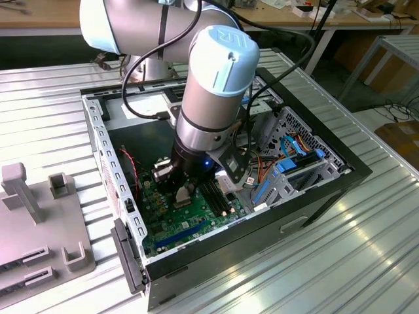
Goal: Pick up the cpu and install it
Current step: 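Pick up the cpu and move it towards the insertion slot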
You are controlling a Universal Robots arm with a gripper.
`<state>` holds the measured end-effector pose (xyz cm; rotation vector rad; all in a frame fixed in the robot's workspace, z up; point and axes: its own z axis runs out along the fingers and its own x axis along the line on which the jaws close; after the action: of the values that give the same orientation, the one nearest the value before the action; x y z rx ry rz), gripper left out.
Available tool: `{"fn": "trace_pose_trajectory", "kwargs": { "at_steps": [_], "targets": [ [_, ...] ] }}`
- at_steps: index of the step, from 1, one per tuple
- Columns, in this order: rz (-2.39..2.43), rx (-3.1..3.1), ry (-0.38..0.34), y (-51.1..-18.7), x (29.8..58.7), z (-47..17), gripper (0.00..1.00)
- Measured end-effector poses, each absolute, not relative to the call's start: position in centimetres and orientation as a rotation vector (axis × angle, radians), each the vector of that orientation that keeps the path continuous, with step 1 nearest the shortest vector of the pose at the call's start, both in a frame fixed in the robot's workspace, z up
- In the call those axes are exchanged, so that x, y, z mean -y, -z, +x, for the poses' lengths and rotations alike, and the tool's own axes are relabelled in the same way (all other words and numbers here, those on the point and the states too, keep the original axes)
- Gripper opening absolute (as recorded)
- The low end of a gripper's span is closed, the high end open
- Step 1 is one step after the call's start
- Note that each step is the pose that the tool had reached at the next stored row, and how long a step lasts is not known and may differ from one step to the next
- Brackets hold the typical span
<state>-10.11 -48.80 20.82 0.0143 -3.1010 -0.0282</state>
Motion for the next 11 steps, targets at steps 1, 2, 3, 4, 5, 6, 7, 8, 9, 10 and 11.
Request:
{"fn": "trace_pose_trajectory", "kwargs": {
  "at_steps": [1,2,3,4,5,6,7,8,9,10,11],
  "targets": [
    [0.014,3.101,0.028,-20.77,48.81,-10.12,0.47],
    [0.014,3.101,0.028,-20.75,48.82,-10.12,0.47],
    [0.014,3.101,0.028,-20.72,48.84,-10.13,0.47],
    [0.014,3.101,0.029,-20.69,48.87,-10.14,0.47],
    [0.014,3.101,0.029,-20.65,48.89,-10.13,0.47],
    [0.014,3.101,0.029,-20.63,48.92,-10.13,0.47],
    [0.014,3.101,0.028,-20.62,48.97,-10.13,0.47],
    [0.014,3.101,0.028,-20.60,49.00,-10.13,0.47],
    [0.014,3.101,0.029,-20.53,49.04,-10.13,0.47],
    [0.014,3.101,0.028,-20.41,49.05,-10.14,0.47],
    [0.014,3.101,0.028,-20.30,49.05,-10.13,0.47]
  ]
}}
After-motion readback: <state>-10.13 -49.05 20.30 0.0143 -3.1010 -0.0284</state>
